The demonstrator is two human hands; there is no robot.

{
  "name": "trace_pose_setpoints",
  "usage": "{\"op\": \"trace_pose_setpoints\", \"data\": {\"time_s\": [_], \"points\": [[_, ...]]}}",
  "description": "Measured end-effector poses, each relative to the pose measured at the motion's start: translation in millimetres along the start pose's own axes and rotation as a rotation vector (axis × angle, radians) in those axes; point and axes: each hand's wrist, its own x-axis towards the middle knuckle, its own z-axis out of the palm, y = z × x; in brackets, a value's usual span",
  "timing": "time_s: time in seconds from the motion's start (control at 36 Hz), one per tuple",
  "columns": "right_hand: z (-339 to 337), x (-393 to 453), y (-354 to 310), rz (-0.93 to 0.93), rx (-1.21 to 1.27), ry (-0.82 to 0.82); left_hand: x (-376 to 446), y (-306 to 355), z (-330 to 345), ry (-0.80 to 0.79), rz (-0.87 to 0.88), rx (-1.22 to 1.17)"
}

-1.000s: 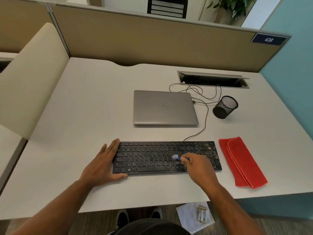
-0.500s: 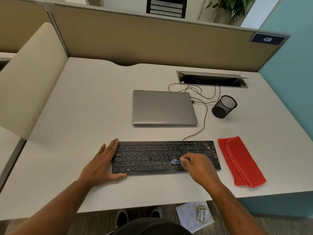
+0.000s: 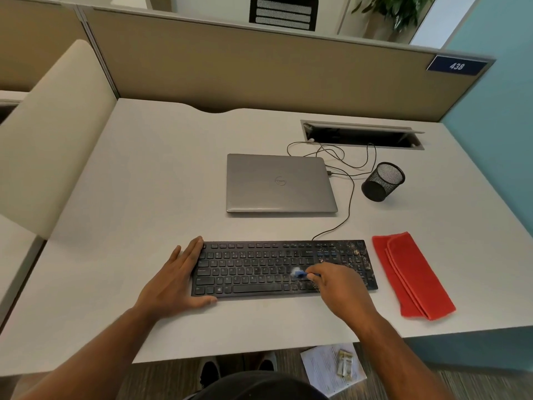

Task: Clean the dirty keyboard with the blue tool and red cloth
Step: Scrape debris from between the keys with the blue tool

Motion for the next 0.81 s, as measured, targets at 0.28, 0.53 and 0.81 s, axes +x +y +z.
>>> {"op": "trace_pose_setpoints", "data": {"time_s": [0.28, 0.53, 0.81], "points": [[-10, 5, 6, 0.023, 0.040, 0.004, 1, -3, 1, -0.010, 0.014, 0.000], [-14, 7, 25, 0.063, -0.077, 0.017, 1, -5, 3, -0.007, 0.009, -0.003], [-11, 16, 2, 0.023, 0.054, 0.027, 2, -5, 4, -0.006, 0.006, -0.001]]}}
